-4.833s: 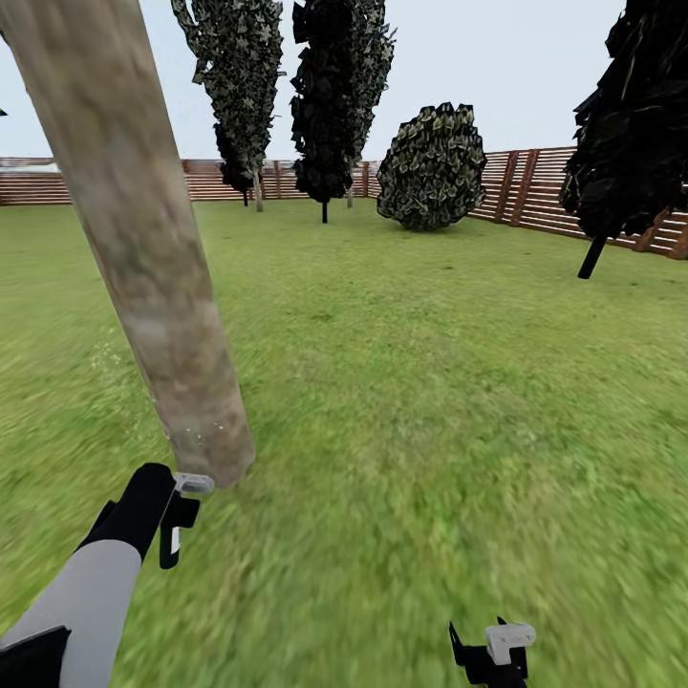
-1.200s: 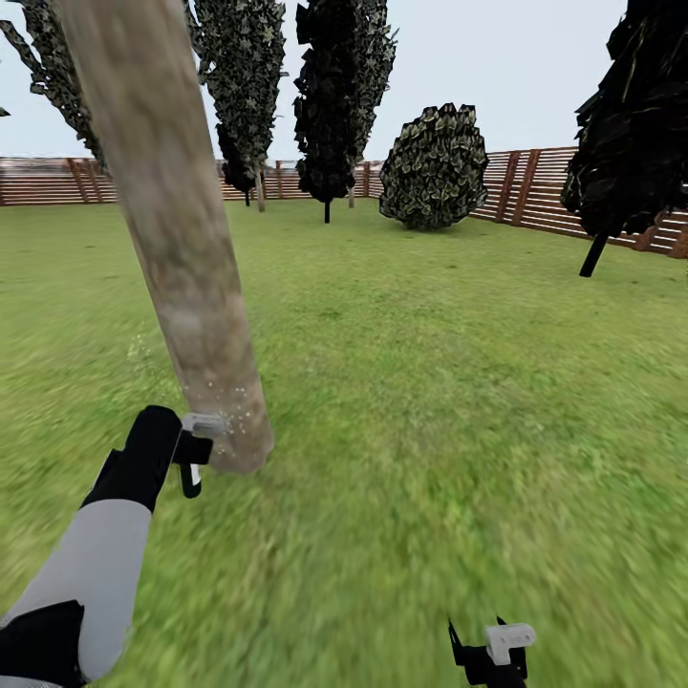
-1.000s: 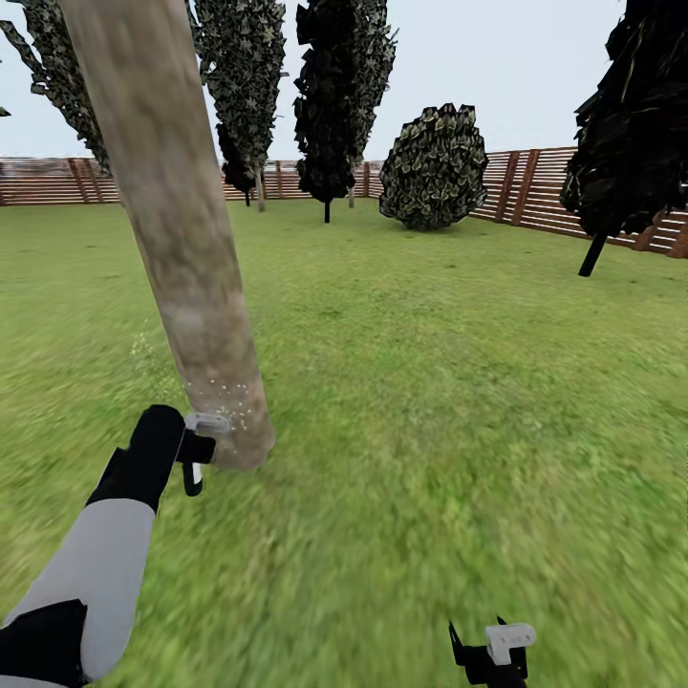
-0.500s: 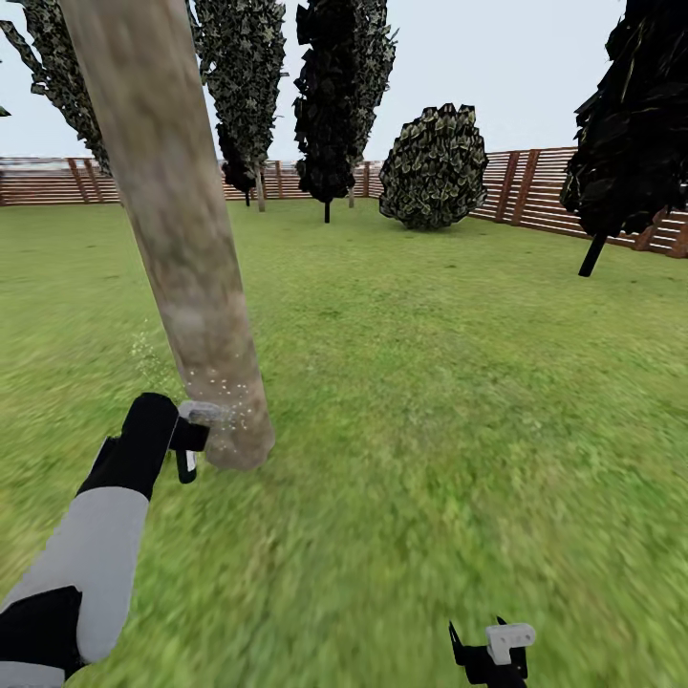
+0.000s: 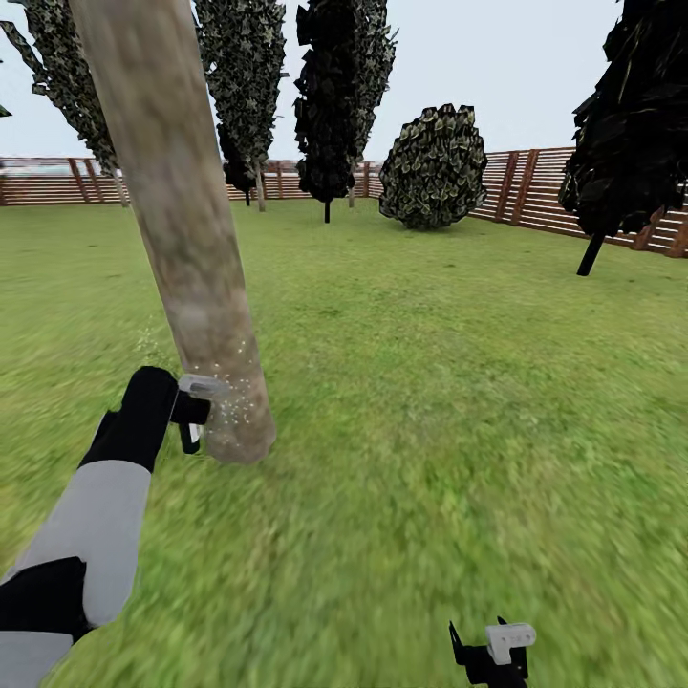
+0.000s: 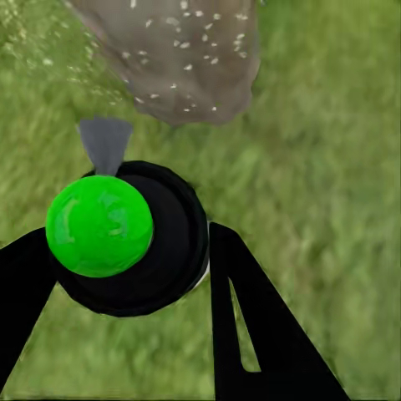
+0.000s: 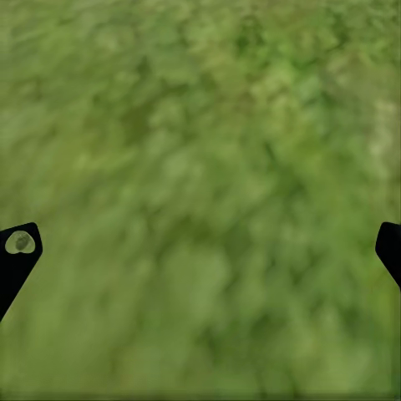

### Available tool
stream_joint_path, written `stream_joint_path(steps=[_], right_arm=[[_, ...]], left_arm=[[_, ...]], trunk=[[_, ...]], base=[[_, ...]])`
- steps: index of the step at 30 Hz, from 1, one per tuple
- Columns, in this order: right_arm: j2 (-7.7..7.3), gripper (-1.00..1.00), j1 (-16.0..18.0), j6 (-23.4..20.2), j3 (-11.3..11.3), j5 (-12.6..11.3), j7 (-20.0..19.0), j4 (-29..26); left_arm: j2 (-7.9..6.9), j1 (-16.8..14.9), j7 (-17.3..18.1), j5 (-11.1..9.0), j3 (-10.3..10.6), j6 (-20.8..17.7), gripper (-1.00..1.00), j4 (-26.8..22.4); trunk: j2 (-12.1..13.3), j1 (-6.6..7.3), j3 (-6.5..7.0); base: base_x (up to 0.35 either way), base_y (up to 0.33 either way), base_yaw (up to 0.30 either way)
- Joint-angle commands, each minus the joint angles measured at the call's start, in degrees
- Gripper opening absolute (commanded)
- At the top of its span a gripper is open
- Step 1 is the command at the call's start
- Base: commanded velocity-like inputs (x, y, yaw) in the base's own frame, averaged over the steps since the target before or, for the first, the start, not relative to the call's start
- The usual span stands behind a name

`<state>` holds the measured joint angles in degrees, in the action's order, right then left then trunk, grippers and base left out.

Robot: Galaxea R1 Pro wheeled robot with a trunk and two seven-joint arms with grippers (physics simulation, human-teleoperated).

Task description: In the garden, pick up the pesticide atomizer on the floor and spray pesticide onto both trees until each tree trunk is fully covered.

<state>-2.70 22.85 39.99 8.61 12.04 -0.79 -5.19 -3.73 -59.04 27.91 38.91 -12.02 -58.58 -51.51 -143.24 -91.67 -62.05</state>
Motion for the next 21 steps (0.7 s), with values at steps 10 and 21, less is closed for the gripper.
stream_joint_path(steps=[10,21], right_arm=[[-0.02,1.00,0.0,0.0,0.0,0.0,0.0,0.0],[-0.02,1.00,0.0,0.0,0.0,0.0,0.0,0.0]], left_arm=[[-0.18,-3.0,0.4,-0.8,0.3,-0.3,-1.00,0.3],[-2.58,-4.6,0.4,-0.7,0.3,-0.5,-1.00,1.6]], trunk=[[0.0,0.00,0.00],[0.0,0.00,0.00]], base=[[0.000,0.000,0.000],[0.000,0.000,0.000]])
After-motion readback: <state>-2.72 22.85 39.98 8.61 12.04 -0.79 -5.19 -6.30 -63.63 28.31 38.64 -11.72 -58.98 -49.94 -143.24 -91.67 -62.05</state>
